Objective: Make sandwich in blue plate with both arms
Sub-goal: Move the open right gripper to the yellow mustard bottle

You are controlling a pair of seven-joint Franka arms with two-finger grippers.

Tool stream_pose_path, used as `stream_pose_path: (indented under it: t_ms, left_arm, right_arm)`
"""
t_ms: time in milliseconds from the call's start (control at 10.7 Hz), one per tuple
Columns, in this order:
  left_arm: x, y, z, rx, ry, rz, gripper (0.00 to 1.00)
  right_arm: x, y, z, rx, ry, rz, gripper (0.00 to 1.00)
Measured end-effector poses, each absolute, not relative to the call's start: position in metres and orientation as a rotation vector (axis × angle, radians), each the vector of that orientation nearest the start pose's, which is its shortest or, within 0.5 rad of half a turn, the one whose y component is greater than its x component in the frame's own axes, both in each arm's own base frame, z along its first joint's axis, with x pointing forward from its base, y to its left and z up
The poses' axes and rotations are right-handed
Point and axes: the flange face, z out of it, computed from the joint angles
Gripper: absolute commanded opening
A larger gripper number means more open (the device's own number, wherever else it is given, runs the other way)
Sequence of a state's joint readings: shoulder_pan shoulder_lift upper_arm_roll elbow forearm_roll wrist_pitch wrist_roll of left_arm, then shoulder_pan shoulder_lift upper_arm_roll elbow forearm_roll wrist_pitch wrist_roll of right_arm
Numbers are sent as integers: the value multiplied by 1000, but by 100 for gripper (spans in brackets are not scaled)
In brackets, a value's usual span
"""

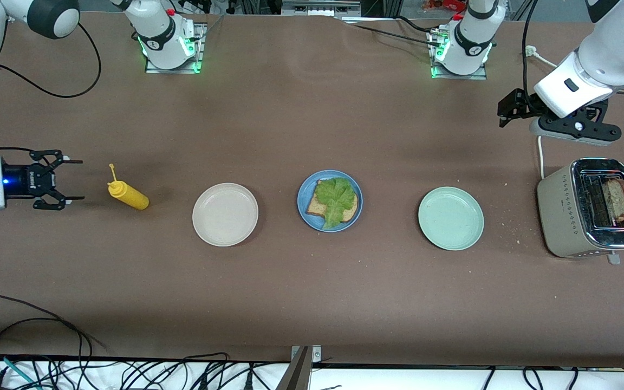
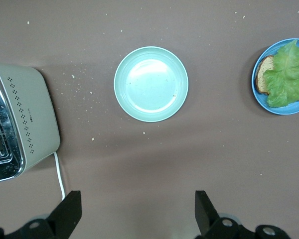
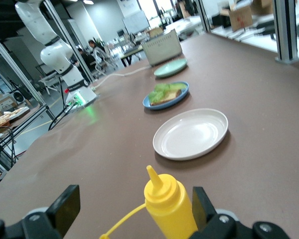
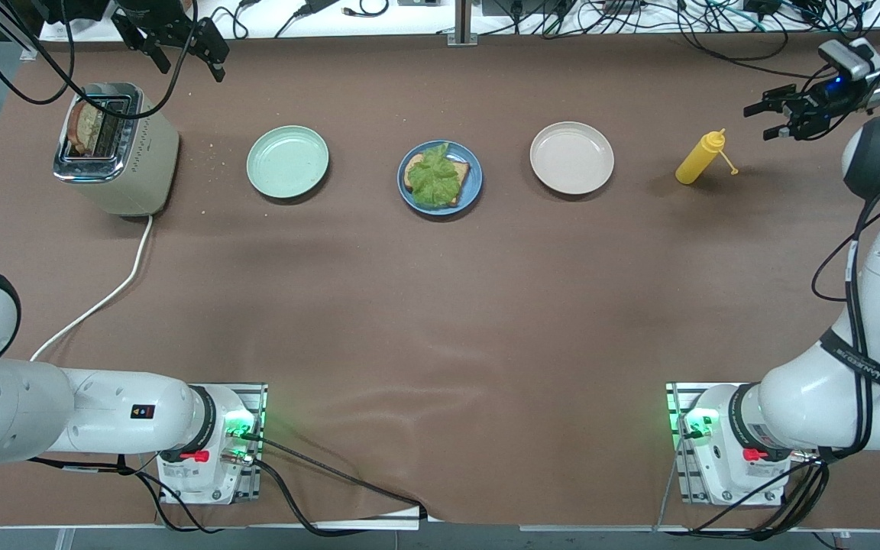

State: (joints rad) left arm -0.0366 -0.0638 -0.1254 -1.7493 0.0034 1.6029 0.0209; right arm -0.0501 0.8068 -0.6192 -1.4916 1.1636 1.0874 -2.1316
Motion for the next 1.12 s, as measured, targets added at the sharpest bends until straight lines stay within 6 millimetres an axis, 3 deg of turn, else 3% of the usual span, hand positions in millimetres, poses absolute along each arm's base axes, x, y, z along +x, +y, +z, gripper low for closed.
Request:
stream_pose_path:
  t_ms: [279, 652, 838, 1118]
  left_arm:
    - [525, -87, 577, -3109, 284, 129, 100]
    - [525, -87, 577, -3109, 285, 129, 100]
    - [525, -87, 577, -3109, 284, 130, 100]
    - [525, -87, 577, -3108, 284, 135, 100]
  right_arm:
    - [586, -213, 203, -1460, -1201, -797, 100]
    - [576, -213, 154, -1401, -1232, -890, 100]
    - [573, -213, 140, -1389, -1223, -914, 100]
    - [580, -189, 128, -1338, -1214, -940, 100]
